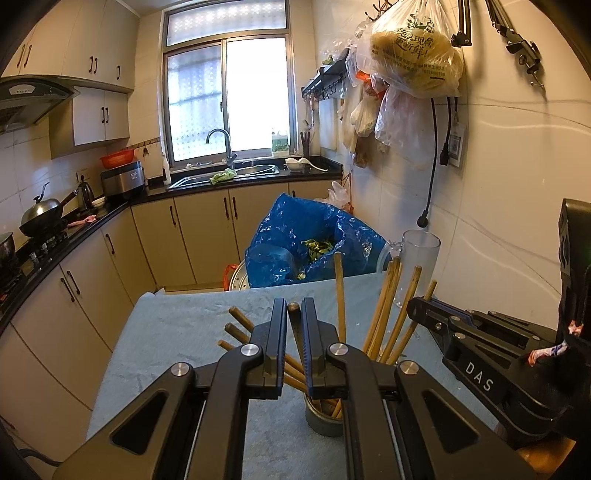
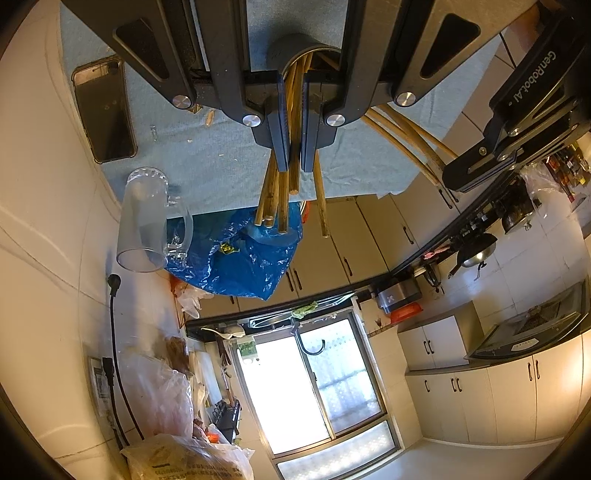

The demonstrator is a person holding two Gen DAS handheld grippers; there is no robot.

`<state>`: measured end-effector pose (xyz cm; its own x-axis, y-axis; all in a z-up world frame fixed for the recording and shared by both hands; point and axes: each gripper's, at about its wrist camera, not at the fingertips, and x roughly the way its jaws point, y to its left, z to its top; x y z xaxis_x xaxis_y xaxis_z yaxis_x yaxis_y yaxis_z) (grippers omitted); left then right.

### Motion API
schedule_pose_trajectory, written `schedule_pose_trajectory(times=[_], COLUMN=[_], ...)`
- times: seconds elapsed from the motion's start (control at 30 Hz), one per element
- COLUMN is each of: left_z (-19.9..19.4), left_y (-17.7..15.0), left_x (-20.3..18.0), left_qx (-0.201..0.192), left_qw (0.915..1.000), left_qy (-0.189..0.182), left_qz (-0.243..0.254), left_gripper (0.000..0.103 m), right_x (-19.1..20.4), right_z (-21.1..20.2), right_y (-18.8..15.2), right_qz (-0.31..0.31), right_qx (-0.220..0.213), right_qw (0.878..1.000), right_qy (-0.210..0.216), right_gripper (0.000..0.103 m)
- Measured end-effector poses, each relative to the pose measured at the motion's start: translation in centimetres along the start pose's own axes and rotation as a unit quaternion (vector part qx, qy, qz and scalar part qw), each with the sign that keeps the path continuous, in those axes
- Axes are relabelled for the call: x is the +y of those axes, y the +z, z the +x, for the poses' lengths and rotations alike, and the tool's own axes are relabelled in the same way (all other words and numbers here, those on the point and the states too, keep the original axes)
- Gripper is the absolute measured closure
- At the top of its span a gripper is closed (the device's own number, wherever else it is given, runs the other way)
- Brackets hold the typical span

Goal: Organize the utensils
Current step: 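Lower the held chopsticks into the grey cup with both grippers, then open both grippers to release the chopsticks into the cup and withdraw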

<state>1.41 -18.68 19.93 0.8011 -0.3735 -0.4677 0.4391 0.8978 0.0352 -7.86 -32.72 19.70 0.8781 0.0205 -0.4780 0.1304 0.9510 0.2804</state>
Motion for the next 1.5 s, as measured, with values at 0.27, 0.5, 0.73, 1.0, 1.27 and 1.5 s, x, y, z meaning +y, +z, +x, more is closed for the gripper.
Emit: schedule_pose_trajectory(times=[0.27, 0.5, 0.73, 1.0, 1.27, 1.5], left_z=[-0.5, -0.6, -0.6, -0.7, -0.9, -1.3], left_y=[-0.3, -0.4, -0.3, -0.3, -0.9, -1.4], left_x=[0.5, 0.8, 1.0, 1.2, 1.4, 1.6], left_qx=[0.005, 0.008, 0.013, 0.016, 0.023, 0.034], left_qw=[1.0000, 0.9999, 0.9998, 0.9997, 0.9995, 0.9991], left_qy=[0.007, 0.011, 0.016, 0.018, 0.019, 0.021], left_qz=[-0.004, -0.008, -0.007, -0.007, -0.008, -0.010], left_gripper=[0.095, 0.095, 0.095, 0.095, 0.095, 0.095], right_x=[0.2, 0.4, 0.5, 0.5, 0.8, 1.4], right_z=[-0.2, -0.4, -0.4, -0.4, -0.6, -1.3], right_y=[0.1, 0.0, -0.1, 0.0, 0.1, 0.3], right_qz=[0.001, 0.000, -0.002, -0.002, -0.005, -0.009], right_qx=[0.003, 0.005, 0.005, 0.007, 0.008, 0.003], right_qw=[1.000, 1.000, 1.000, 1.000, 1.000, 1.000], right_qy=[-0.003, -0.006, -0.010, -0.016, -0.020, -0.025], right_gripper=[0.097, 0.097, 0.096, 0.096, 0.096, 0.095])
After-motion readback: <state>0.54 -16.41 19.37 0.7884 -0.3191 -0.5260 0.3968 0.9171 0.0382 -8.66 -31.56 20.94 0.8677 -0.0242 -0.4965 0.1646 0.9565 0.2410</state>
